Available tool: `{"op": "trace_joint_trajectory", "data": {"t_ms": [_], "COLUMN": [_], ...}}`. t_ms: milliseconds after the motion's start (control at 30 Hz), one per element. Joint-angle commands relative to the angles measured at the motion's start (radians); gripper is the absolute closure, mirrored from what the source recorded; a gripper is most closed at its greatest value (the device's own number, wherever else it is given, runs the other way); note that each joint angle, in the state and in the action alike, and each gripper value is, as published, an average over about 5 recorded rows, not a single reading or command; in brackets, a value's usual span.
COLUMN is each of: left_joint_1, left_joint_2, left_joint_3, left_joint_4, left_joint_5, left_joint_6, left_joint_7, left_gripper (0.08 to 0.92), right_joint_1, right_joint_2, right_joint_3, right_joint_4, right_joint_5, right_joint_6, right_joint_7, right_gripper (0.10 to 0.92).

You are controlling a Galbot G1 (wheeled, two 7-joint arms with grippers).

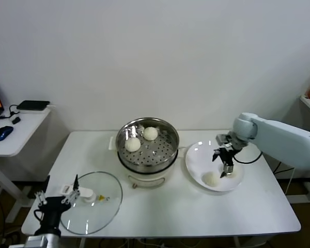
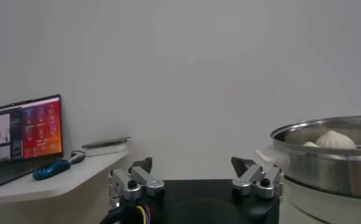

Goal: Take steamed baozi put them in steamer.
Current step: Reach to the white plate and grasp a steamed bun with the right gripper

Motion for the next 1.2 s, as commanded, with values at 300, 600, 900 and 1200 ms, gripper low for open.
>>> {"op": "trace_joint_trajectory", "data": {"t_ms": [300, 600, 900, 1200], "left_joint_1": [-0.003, -0.003, -0.001, -0.001], "left_joint_2": [-0.002, -0.004, -0.004, -0.004], "left_joint_3": [0.001, 0.002, 0.001, 0.0], "left_joint_4": [0.006, 0.007, 0.011, 0.014], "left_joint_5": [0.002, 0.003, 0.002, 0.001], "left_joint_6": [-0.001, -0.002, -0.004, -0.005], "left_joint_7": [0.0, -0.001, -0.001, -0.001], "left_gripper": [0.177, 0.177, 0.177, 0.177], "right_joint_1": [-0.112, -0.133, -0.148, -0.155], "right_joint_2": [0.06, 0.068, 0.072, 0.079], "right_joint_3": [0.059, 0.075, 0.084, 0.094], "right_joint_4": [-0.084, -0.103, -0.109, -0.116], "right_joint_5": [-0.047, -0.058, -0.062, -0.063], "right_joint_6": [0.001, -0.001, -0.003, -0.005], "right_joint_7": [0.007, 0.01, 0.014, 0.013], "right_gripper": [0.203, 0.203, 0.203, 0.26]}}
